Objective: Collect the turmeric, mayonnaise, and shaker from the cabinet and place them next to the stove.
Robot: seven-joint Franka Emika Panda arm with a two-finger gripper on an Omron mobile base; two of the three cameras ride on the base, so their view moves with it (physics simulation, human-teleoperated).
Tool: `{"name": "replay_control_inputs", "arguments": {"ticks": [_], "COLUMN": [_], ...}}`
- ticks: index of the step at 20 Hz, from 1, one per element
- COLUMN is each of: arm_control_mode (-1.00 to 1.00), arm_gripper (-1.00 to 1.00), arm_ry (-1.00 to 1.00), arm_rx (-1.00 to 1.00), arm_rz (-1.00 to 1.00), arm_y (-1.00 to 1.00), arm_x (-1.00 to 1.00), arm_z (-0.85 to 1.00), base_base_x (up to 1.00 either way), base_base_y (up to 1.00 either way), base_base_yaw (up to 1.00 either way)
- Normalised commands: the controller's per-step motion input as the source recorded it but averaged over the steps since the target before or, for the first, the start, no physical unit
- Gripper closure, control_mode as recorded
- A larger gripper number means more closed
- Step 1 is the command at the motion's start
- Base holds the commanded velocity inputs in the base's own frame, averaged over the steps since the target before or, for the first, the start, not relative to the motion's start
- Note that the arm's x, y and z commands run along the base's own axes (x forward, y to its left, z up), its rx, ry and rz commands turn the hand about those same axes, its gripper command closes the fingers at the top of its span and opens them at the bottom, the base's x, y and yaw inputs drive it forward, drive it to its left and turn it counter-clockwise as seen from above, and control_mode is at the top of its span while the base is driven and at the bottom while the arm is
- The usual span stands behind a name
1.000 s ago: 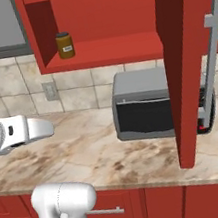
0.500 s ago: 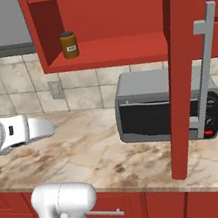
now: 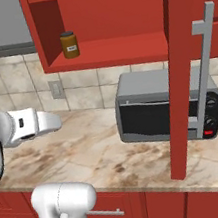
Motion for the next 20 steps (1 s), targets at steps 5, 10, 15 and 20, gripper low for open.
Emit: {"name": "replay_control_inputs", "arguments": {"ticks": [5,10,15,20], "arm_control_mode": [-1.0,-1.0,-1.0,-1.0], "arm_gripper": [-1.0,-1.0,-1.0,-1.0], "arm_ry": [-0.06,-0.1,-0.12,-0.16], "arm_rx": [0.0,0.0,0.0,0.0], "arm_rz": [0.14,0.14,0.16,0.17], "arm_y": [-0.46,-0.34,-0.15,-0.1], "arm_x": [0.33,0.27,0.31,0.21], "arm_z": [0.35,0.36,0.34,0.35], "base_base_x": [0.0,0.0,0.0,0.0], "base_base_y": [0.0,0.0,0.0,0.0], "base_base_yaw": [0.0,0.0,0.0,0.0]}}
